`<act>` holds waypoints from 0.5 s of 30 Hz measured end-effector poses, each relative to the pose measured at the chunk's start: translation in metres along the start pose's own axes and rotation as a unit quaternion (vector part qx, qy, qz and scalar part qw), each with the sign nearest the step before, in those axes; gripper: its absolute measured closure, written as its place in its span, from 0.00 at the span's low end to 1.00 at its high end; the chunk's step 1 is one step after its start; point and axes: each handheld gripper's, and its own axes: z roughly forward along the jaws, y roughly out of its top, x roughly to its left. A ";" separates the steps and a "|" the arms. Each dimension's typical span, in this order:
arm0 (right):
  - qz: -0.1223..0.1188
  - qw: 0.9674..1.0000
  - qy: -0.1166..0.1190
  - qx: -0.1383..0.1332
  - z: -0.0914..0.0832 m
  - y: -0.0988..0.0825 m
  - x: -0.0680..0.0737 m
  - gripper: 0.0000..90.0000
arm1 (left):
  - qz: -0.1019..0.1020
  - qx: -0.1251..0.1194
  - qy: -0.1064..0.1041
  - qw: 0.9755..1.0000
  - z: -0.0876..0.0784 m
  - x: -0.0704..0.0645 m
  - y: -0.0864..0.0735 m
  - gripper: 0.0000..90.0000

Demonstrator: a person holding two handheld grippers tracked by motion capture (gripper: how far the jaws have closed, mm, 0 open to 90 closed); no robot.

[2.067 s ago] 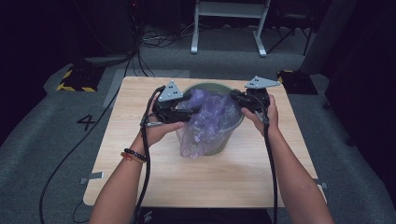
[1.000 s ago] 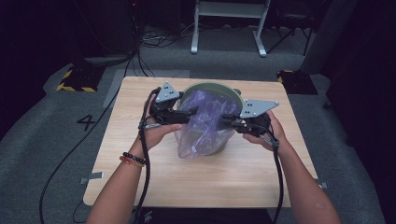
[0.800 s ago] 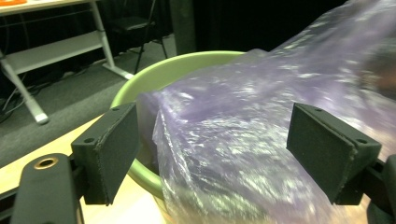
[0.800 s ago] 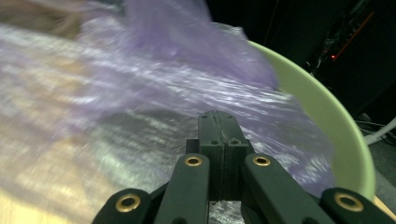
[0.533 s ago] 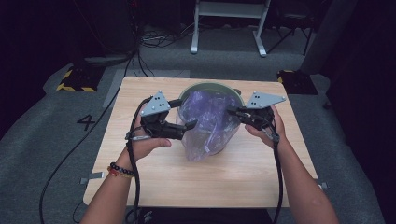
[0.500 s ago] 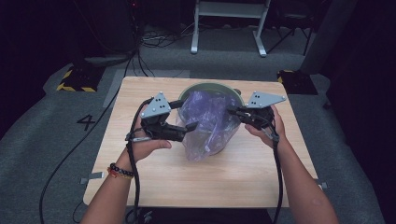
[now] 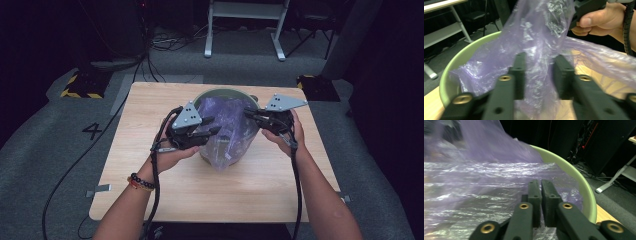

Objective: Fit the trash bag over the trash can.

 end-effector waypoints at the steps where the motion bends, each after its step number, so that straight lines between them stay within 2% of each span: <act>1: -0.004 1.000 -0.001 -0.003 -0.002 0.000 0.001 0.93 | 0.001 0.000 0.005 1.000 0.001 0.001 0.000 0.79; 4: -0.003 1.000 -0.002 -0.017 -0.009 0.002 0.007 0.83 | 0.008 -0.001 0.014 1.000 0.003 0.001 0.001 0.91; 6: -0.008 1.000 0.002 -0.025 -0.014 0.003 0.012 0.71 | 0.008 0.004 0.018 1.000 0.005 0.000 0.002 0.94; 8: -0.002 0.999 0.009 -0.030 -0.020 0.006 0.020 0.57 | 0.008 0.007 0.026 1.000 0.006 -0.001 0.002 0.95; 10: -0.001 0.999 0.018 -0.041 -0.026 0.008 0.029 0.46 | 0.006 0.008 0.026 1.000 0.006 -0.001 0.001 0.95; 13: -0.006 0.998 0.032 -0.055 -0.035 0.011 0.044 0.39 | 0.006 0.011 0.034 0.999 0.008 -0.002 0.001 0.96; 15: -0.020 0.997 0.035 -0.059 -0.039 0.015 0.056 0.37 | 0.009 0.012 0.038 0.999 0.009 -0.003 0.001 0.96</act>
